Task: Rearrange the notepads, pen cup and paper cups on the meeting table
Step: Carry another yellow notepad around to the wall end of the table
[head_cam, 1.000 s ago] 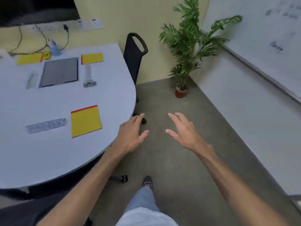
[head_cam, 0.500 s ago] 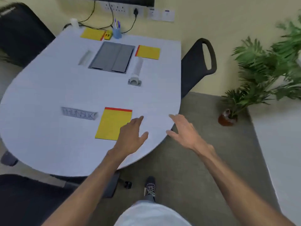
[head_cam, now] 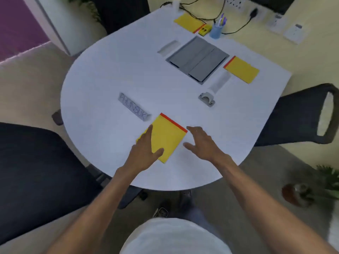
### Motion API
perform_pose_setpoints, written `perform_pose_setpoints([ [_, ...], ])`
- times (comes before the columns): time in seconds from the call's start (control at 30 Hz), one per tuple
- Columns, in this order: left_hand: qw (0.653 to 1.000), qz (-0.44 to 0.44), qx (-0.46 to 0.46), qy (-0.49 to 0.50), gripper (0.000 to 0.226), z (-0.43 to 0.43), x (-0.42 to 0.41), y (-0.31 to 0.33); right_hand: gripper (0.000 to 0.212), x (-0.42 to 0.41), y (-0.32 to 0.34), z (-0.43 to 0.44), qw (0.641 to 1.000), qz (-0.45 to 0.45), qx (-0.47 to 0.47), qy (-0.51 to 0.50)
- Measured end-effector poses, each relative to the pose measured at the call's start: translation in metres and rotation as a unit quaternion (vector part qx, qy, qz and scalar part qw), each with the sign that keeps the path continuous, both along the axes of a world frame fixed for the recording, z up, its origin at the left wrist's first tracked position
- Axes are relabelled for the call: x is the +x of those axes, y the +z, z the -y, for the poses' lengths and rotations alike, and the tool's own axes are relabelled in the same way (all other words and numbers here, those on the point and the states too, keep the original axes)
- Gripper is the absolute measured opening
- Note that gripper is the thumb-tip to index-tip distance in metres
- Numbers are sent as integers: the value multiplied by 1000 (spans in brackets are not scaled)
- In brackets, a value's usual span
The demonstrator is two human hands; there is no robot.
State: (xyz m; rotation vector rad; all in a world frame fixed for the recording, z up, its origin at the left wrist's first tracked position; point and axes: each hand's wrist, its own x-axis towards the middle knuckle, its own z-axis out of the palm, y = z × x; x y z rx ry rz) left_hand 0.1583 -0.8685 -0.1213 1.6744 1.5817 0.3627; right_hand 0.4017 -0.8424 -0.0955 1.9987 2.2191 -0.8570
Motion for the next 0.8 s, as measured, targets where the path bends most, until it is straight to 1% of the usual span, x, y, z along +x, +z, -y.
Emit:
perform_pose_setpoints([
  [0.23, 988, 42, -85, 119, 99, -10, 15, -38, 69, 7, -46, -73, 991, 14, -50, 120],
  [0.4, 960, 41, -159, 228, 99, -20, 35, -67, 72, 15, -84, -113, 979, 15, -98, 176],
  [0.43, 948, 55, -171, 263, 98, -22, 40, -72, 72, 16, -92, -120, 977, 18, -102, 187],
  [0.53, 897, 87, -201, 384, 88, -27, 53, -90, 71, 16, -111, -136, 972, 36, -109, 203],
  [0.63, 847, 107, -242, 461, 80, -28, 65, -104, 66, 14, -125, -144, 978, 40, -108, 176],
  [0.7, 810, 137, -253, 511, 63, -30, 72, -114, 61, 15, -133, -148, 981, 36, -110, 159],
  [0.77, 769, 193, -244, 559, 38, -34, 76, -120, 57, 13, -140, -149, 985, 27, -114, 131],
  [0.8, 747, 222, -240, 579, 30, -37, 77, -122, 56, 12, -143, -149, 986, 24, -113, 118],
])
